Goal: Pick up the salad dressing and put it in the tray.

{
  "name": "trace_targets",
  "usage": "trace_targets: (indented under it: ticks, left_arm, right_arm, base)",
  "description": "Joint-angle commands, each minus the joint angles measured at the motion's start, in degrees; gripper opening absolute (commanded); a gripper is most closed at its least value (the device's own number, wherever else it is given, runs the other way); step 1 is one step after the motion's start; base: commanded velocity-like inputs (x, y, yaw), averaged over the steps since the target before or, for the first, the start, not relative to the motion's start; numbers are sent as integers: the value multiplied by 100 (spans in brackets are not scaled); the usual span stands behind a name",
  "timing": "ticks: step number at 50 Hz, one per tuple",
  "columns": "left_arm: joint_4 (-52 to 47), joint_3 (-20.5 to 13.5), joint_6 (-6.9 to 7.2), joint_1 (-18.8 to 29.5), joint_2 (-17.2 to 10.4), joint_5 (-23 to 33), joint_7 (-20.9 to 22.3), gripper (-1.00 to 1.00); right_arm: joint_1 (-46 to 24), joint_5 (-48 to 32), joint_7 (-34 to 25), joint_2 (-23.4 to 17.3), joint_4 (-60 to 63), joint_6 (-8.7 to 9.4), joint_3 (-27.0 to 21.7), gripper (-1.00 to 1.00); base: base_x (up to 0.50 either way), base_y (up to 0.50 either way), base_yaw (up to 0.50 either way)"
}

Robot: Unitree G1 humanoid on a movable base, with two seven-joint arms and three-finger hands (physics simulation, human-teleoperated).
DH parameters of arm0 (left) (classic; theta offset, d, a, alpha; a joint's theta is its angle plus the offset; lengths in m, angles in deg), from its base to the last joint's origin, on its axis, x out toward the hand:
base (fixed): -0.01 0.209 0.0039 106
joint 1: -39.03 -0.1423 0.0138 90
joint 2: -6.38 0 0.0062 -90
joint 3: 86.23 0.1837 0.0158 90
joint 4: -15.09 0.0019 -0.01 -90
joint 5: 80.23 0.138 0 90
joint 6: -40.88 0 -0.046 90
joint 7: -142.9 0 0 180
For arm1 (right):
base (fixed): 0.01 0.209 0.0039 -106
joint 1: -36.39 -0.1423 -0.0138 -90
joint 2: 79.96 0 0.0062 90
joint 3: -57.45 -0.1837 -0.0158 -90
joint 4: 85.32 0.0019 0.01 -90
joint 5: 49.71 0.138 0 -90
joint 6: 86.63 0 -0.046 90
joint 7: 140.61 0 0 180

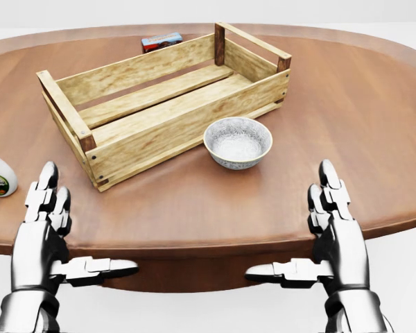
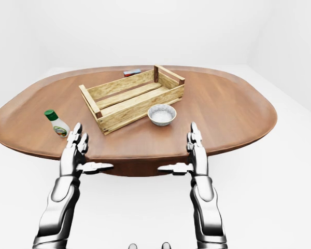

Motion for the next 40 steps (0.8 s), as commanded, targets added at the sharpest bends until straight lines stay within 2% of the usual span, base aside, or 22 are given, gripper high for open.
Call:
trace_targets:
  ticks: [1, 4, 5, 6, 7, 10, 11, 12, 13, 17, 19, 21, 24, 25, 26, 28, 31, 33, 36, 40]
  left_arm:
    - [-1517, -1644, 15, 411, -815, -503, -6, 100]
    - [-1621, -2143, 15, 540, -1128, -758, 24, 100]
    - [-1726, -2497, 15, 586, -1318, -925, 11, 100]
    - [-1731, -2512, 15, 584, -1339, -946, 0, 100]
    - [-1745, -2805, 15, 621, -1537, -1064, 15, 100]
    - [-1738, -3196, 15, 640, -1842, -1252, 57, 100]
    - [-1736, -3203, 15, 638, -1854, -1262, 55, 100]
    - [-1745, -3446, 15, 653, -1968, -1388, 48, 100]
    - [-1762, -3617, 15, 638, -2069, -1470, 59, 100]
    - [-1641, -4155, 15, 623, -2395, -1718, 56, 100]
    - [-1515, -4281, 15, 597, -2505, -1834, 90, 100]
    - [-1473, -4340, 15, 567, -2563, -1898, 82, 100]
    - [-1380, -4407, 15, 545, -2638, -1928, 65, 100]
    - [-1321, -4474, 15, 549, -2681, -1971, 66, 100]
    - [-1314, -4472, 15, 541, -2692, -1987, 55, 100]
    - [-1236, -4518, 15, 534, -2740, -2011, 32, 100]
    - [-1115, -4545, 15, 510, -2769, -2066, 59, 100]
    - [-1126, -4598, 15, 516, -2775, -2311, 88, 100]
    - [-1148, -4527, 15, 480, -2767, -2216, 7, 100]
    - [-1132, -4458, 15, 476, -2732, -2147, 17, 100]
  right_arm:
    - [290, 898, -150, -431, 3174, 30, -1477, 100]
    - [105, 1845, -150, -635, 4398, 30, -2821, 100]
    - [67, 2260, -111, -944, 4913, 30, -3695, 100]
    - [34, 2289, -128, -958, 4962, 30, -3784, 100]
    - [55, 2782, -163, -1203, 5174, 30, -4628, 100]
    - [208, 3598, -82, -1660, 5252, 30, -5826, 100]
    - [225, 3667, -42, -1696, 5253, 30, -5867, 100]
    - [237, 4226, -107, -1824, 5242, 30, -6580, 100]
    - [362, 4509, -126, -1998, 5172, 30, -7056, 100]
    - [902, 5997, 290, -2658, 4852, 30, -8654, 100]
    - [1154, 6182, 372, -2716, 4683, 30, -8734, 100]
    - [1281, 6033, 305, -2687, 4643, 30, -8734, 100]
    - [1223, 5159, 104, -2585, 4770, 30, -8346, 100]
    - [1208, 4457, 48, -2588, 4931, 30, -7882, 100]
    - [1076, 4229, -116, -2544, 4965, 30, -7857, 100]
    - [882, 3490, -458, -2464, 5206, 30, -7480, 100]
    - [644, 3104, -666, -2403, 5252, 30, -7303, 100]
    - [601, 2747, -834, -2330, 5253, 30, -7225, 100]
    - [520, 2518, -1006, -2284, 5253, 30, -7191, 100]
    - [529, 2023, -1146, -2195, 5253, 30, -6802, 100]
  base:
    - [0, 0, 0]
    - [0, 0, 0]
    - [0, 0, 0]
    - [0, 0, 0]
    - [0, 0, 0]
    - [0, 0, 0]
    - [0, 0, 0]
    - [0, 0, 0]
    - [0, 0, 0]
    - [0, 0, 0]
    - [0, 0, 0]
    - [0, 0, 0]
    - [0, 0, 0]
    - [8, 50, 0]
    - [8, 50, 0]
    - [8, 50, 0]
    - [8, 50, 0]
    - [8, 50, 0]
    - [8, 50, 0]
    - [8, 50, 0]
